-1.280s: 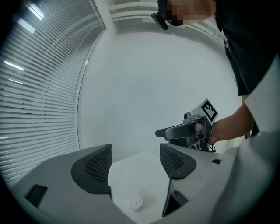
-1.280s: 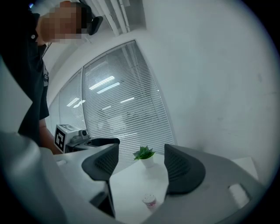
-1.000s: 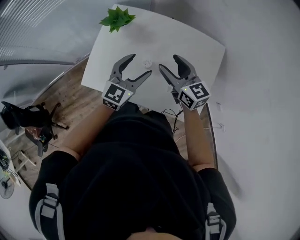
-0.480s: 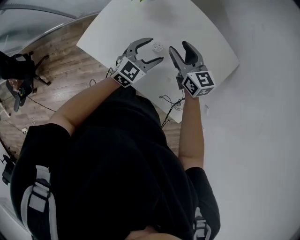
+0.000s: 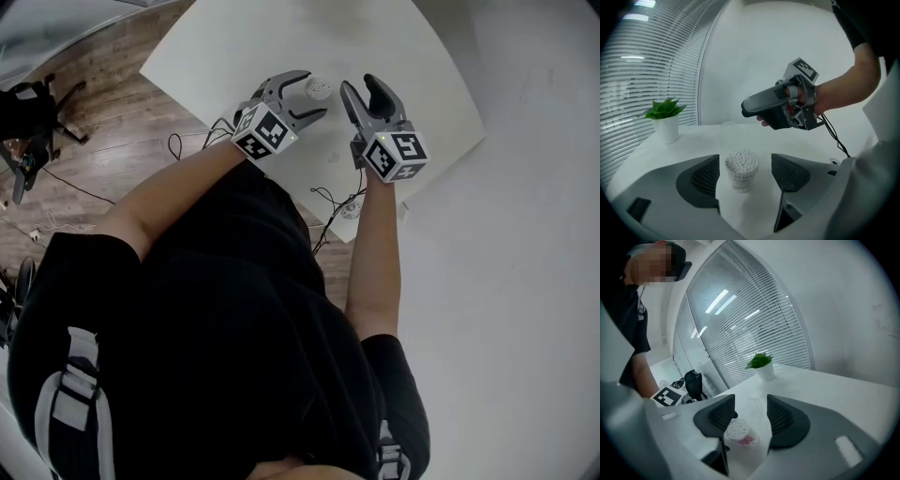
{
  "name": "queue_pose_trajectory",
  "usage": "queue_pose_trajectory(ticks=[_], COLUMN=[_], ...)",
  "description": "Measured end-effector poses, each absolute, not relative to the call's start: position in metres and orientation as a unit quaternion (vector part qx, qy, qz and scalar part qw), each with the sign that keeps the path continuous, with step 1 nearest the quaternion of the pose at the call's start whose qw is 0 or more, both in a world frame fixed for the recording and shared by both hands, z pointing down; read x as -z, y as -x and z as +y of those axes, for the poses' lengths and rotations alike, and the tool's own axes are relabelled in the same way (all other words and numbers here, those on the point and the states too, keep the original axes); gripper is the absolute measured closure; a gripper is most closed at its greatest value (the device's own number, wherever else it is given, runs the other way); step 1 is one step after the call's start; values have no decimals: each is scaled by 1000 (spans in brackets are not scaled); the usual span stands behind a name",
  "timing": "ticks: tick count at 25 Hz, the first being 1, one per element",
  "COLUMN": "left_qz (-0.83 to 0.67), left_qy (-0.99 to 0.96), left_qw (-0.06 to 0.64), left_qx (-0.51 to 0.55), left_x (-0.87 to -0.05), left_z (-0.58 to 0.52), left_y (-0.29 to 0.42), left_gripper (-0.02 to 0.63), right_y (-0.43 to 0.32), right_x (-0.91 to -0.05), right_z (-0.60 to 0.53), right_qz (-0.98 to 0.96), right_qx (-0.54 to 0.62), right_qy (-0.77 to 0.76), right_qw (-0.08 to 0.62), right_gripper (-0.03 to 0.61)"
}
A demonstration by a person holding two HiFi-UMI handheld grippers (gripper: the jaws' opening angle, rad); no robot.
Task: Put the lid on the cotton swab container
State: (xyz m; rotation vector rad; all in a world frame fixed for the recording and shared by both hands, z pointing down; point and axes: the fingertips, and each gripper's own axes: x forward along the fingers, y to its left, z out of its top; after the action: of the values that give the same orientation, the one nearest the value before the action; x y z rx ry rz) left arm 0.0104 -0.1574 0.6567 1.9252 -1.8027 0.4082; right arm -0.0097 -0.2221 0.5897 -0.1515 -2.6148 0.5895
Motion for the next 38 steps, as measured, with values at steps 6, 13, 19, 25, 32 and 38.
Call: queue_pose_trajectory(ticks=[6,13,19,25,32,38], left_qz=[-658,-666,-670,-669,-664,-663], left_qy=[-696,-681,-679,-680,-685,-687], left_qw=[245,257,251,252,250,247], left_qx=[-151,-163,-163,-163,-168,-169], left_x=[-673,-689,-688,-690,-692,-691], left_z=[-164,-164,-161,-161,-162,-163], left_y=[-14,-9,-6,-5,-5,-3], left_gripper=[281,282,353,356,357,359], right_y=[18,29,33,33,24,21], right_x=[-612,-625,-628,-619,-614,-609], right_z=[-221,-218,-211,-204,-193,-181], right_qz=[-942,-938,-936,-940,-942,-940], right_qx=[-223,-222,-217,-202,-173,-161], right_qy=[69,91,105,129,159,179], right_qw=[242,251,255,243,241,240], right_gripper=[364,388,417,466,465,456])
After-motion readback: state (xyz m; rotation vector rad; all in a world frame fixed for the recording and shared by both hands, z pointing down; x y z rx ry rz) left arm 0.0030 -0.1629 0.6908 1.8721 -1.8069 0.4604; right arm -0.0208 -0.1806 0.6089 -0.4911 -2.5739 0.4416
